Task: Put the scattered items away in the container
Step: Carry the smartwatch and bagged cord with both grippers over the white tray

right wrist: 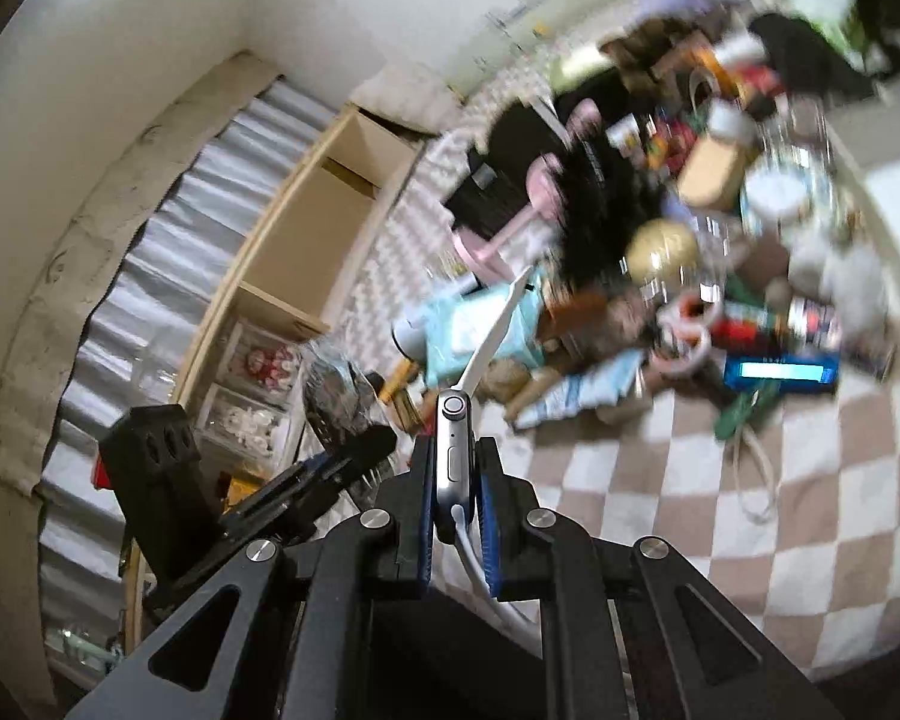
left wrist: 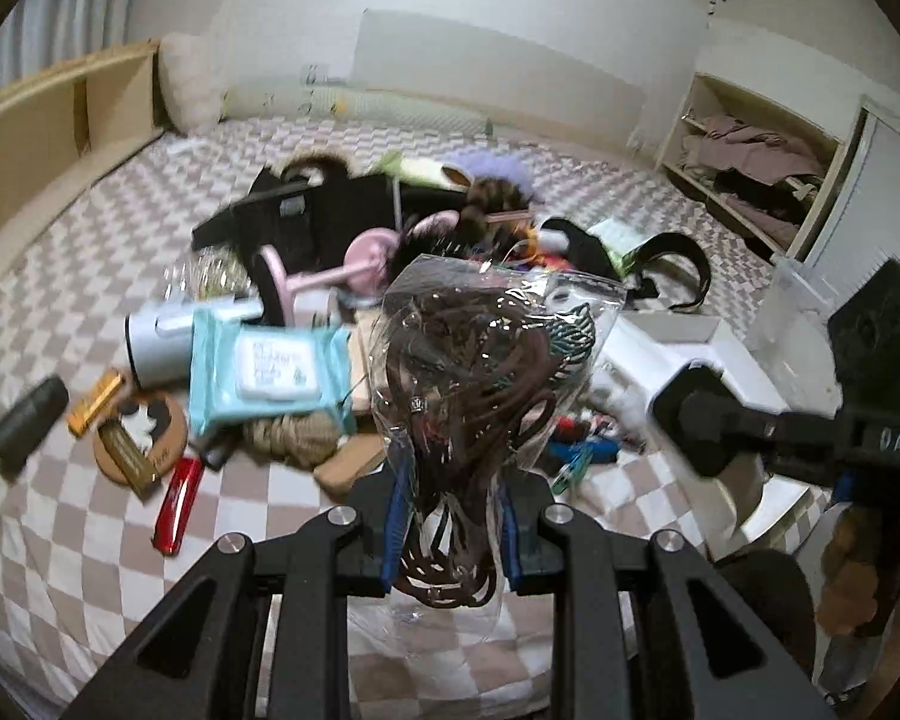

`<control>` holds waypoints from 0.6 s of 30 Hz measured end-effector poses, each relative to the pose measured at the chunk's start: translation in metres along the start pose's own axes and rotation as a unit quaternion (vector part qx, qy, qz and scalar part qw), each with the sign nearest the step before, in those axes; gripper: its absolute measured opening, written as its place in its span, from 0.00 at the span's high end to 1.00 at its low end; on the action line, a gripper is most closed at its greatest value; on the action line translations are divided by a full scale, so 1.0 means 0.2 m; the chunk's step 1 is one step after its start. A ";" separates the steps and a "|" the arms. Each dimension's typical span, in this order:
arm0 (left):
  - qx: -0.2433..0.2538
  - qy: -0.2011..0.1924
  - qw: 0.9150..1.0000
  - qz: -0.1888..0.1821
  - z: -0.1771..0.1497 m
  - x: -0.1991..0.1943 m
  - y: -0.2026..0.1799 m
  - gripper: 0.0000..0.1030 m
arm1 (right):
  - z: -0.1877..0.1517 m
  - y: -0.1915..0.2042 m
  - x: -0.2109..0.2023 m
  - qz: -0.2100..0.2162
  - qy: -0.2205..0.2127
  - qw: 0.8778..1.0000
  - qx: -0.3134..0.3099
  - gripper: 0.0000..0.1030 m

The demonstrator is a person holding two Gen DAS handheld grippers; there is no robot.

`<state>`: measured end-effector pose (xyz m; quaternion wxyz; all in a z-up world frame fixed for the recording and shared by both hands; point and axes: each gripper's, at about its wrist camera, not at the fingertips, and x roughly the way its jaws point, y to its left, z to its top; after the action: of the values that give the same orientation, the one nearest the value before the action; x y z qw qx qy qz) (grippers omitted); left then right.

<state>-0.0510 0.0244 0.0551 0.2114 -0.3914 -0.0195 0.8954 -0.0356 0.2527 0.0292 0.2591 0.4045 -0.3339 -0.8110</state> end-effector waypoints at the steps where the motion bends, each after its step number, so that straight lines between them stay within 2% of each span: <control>1: 0.004 -0.005 1.000 -0.001 0.02 -0.01 -0.02 0.76 | 0.03 0.03 -0.04 -0.004 -0.009 1.000 -0.009 0.86; 8: 0.026 -0.039 0.999 -0.023 0.16 -0.06 -0.24 0.76 | 0.21 0.08 -0.36 -0.035 -0.066 0.997 -0.037 0.86; 18: 0.057 -0.048 0.995 -0.069 0.30 0.02 -0.63 0.76 | 0.35 -0.02 -0.80 -0.108 -0.127 0.985 -0.048 0.86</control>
<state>-0.0512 0.1487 0.1191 0.2932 -0.3326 -0.0053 0.8963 -0.0080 0.3882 0.1346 0.1442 0.3189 -0.2793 -0.8942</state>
